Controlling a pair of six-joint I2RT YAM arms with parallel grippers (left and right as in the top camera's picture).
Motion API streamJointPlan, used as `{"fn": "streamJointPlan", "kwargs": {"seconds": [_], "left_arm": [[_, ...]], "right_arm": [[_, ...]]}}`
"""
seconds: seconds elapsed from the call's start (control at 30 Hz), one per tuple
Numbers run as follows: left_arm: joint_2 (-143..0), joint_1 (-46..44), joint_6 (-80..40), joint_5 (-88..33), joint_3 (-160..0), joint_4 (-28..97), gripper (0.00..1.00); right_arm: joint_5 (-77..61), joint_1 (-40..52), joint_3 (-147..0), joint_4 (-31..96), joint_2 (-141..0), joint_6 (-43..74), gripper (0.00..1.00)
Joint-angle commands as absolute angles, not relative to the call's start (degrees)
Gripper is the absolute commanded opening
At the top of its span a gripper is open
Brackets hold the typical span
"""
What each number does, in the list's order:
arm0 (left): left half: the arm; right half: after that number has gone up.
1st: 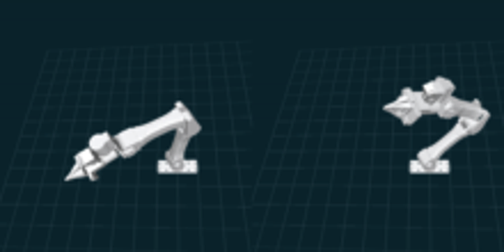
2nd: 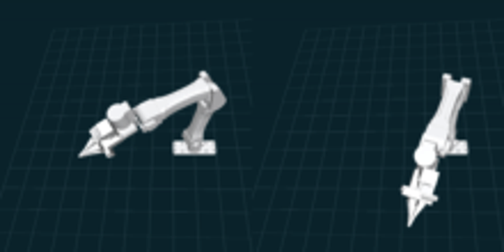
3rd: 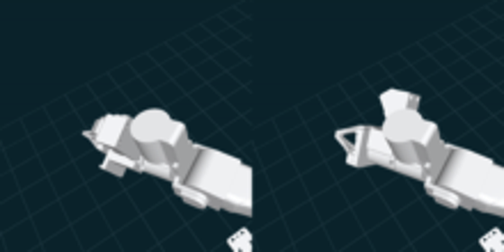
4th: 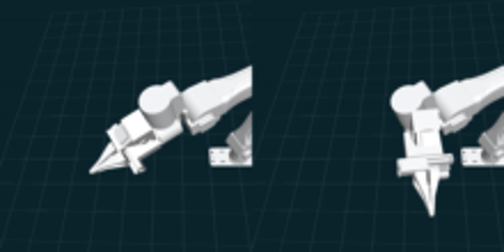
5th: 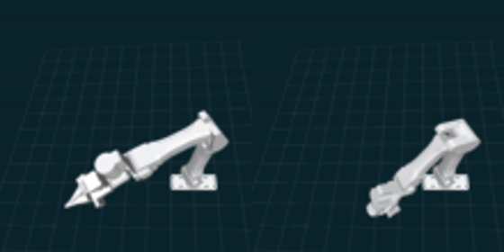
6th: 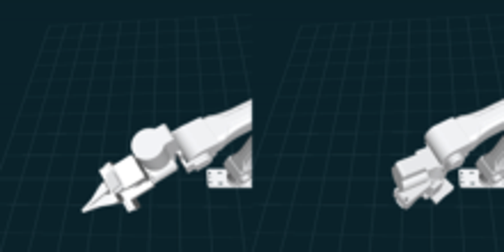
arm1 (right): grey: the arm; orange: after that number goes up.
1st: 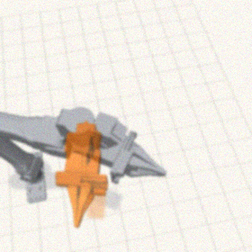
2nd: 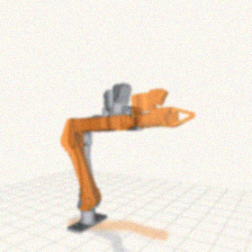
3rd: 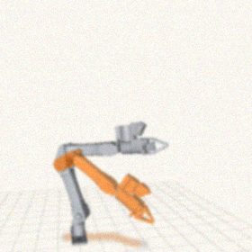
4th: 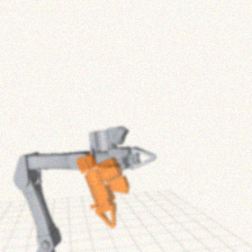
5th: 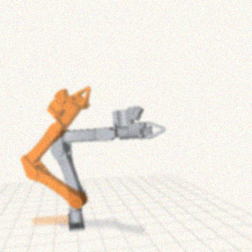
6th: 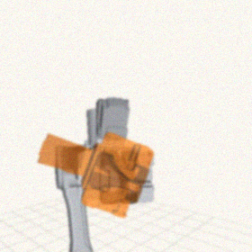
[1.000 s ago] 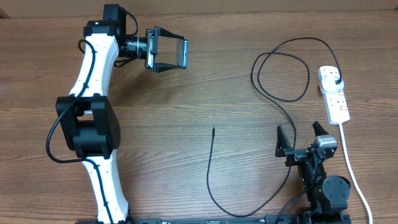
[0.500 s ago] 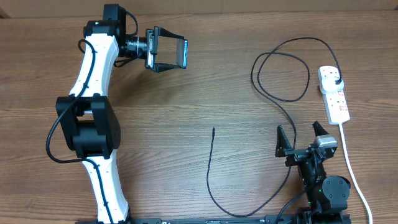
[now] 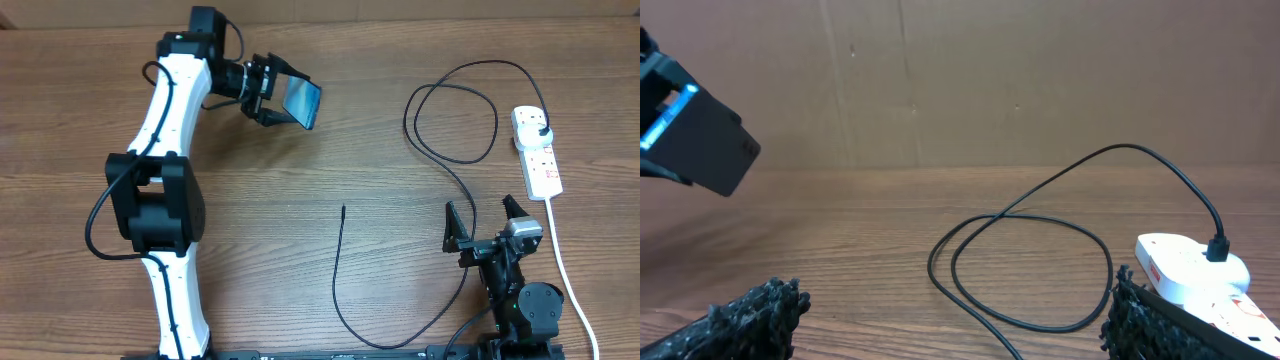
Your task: Plug charger to phone and switch on socket
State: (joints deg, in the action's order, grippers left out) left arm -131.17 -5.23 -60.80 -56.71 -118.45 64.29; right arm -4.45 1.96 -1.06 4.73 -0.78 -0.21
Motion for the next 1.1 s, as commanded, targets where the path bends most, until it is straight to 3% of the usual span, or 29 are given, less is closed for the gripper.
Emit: {"fn": "streamJointPlan", "kwargs": {"seconds": [0.0, 0.2, 0.5, 0.83, 1.07], "left_arm": [[-131.1, -7.6, -58.2, -47.3, -120.3, 64.5, 0.04], [-131.1, -9.7, -58.2, -37.8, -120.3, 65.7, 0.04], [-131.1, -9.7, -58.3, -37.5, -120.3, 66.0, 0.04], [-131.1, -9.7, -58.3, -38.6, -120.3, 65.5, 0.04], [-131.1, -9.7, -59.2, -38.6, -120.3, 65.0, 0.04]], "right_arm": [[-3.9, 1.8, -0.4, 4.4, -0.2, -0.4, 1.00], [-7.4, 1.8, -0.4, -1.8, -0.2, 0.1, 1.00], [-8.2, 1.8, -0.9, -18.8, -0.2, 7.6, 1.00], [-8.2, 1.8, -11.3, -6.5, -2.2, 7.5, 1.00], [-9.5, 1.8, -24.7, -0.2, -16.3, 7.5, 1.00]]}}
